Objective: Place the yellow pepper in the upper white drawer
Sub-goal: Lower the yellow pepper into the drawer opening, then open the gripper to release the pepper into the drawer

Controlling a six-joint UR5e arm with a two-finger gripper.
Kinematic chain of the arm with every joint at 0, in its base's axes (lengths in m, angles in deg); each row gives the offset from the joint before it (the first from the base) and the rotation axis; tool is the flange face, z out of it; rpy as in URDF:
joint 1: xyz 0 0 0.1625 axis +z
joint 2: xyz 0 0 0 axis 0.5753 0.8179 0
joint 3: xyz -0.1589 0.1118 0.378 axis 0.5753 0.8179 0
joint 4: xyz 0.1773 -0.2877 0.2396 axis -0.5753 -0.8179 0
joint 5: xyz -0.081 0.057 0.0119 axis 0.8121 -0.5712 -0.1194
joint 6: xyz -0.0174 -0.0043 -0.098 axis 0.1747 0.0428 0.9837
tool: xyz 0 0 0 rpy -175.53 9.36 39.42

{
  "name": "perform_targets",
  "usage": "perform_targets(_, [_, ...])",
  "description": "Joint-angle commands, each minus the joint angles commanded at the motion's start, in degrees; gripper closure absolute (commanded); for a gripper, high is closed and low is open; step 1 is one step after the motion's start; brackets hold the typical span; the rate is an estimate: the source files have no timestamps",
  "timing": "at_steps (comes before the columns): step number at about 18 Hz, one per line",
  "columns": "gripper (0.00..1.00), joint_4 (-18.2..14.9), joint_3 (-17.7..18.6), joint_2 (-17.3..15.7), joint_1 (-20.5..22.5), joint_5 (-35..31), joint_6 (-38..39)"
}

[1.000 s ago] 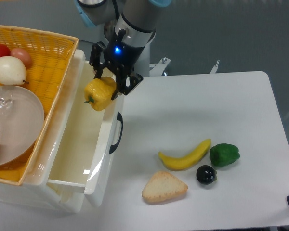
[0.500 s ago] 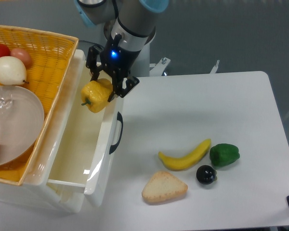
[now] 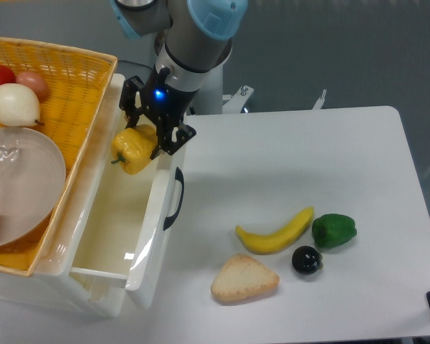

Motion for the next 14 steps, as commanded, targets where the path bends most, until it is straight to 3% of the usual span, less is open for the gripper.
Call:
perform_targets(1, [0.73,0.0,-0.1,0.1,0.0,0.0,0.0])
perform_targets(2, [0.43,0.3,-0.1,0.2,0.0,-0.2,-0.5])
perform_targets(3, [0.25,0.3,-0.3,0.3,0.0,-0.2,-0.6])
perform_targets(4, [0.09,0.2,-0.5,0.4,0.1,-0.1,-0.4])
perform_targets(5, [0.00,0.1,-0.7,0.4,0.2,0.0,-0.1])
perform_targets(14, [0.00,0.6,-1.2,0.4,1.3,0.1,-0.8])
